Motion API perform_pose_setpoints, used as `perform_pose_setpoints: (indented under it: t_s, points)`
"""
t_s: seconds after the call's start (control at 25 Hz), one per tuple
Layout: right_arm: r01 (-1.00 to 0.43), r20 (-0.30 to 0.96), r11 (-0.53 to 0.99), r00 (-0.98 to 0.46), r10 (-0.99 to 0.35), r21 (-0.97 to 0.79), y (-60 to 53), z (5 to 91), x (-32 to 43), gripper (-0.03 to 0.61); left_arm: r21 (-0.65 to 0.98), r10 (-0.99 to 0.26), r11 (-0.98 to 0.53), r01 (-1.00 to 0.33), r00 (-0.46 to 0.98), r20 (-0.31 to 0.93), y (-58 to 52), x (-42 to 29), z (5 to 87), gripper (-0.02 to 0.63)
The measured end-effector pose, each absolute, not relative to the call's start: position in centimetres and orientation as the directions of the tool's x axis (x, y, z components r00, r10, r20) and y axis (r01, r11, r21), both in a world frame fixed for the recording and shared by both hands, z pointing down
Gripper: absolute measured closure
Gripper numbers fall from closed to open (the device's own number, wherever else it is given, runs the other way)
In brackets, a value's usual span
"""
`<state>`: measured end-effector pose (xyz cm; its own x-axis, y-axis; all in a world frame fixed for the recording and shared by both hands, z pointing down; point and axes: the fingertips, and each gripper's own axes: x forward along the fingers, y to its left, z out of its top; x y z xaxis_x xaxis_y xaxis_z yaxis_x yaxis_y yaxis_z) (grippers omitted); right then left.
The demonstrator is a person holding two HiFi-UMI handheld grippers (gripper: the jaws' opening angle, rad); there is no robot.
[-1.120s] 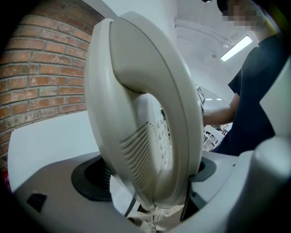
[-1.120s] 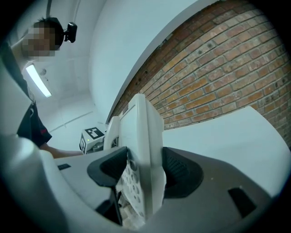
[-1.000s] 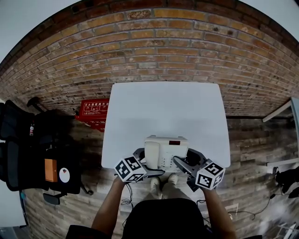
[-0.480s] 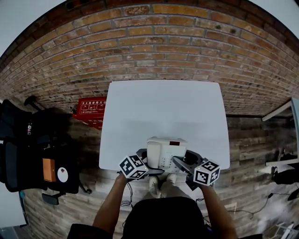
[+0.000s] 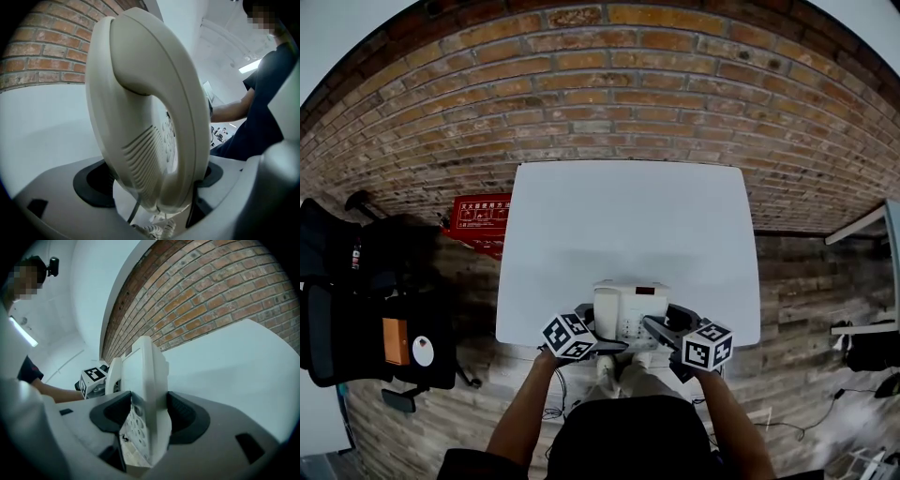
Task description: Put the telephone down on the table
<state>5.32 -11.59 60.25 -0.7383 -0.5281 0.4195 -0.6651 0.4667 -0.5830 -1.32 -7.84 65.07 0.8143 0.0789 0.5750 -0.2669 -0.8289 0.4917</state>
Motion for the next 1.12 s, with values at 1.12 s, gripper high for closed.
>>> perform_pose_setpoints:
  t_s: [1.12]
  points:
    - [-0.688,0.505,0.400,-0.720,-0.475,-0.605,-13.2,63.8,5.2,0.337,0.557,0.112,-0.779,-0.289,0.809,0.576,-9.3,-1.5,68.5,0.143]
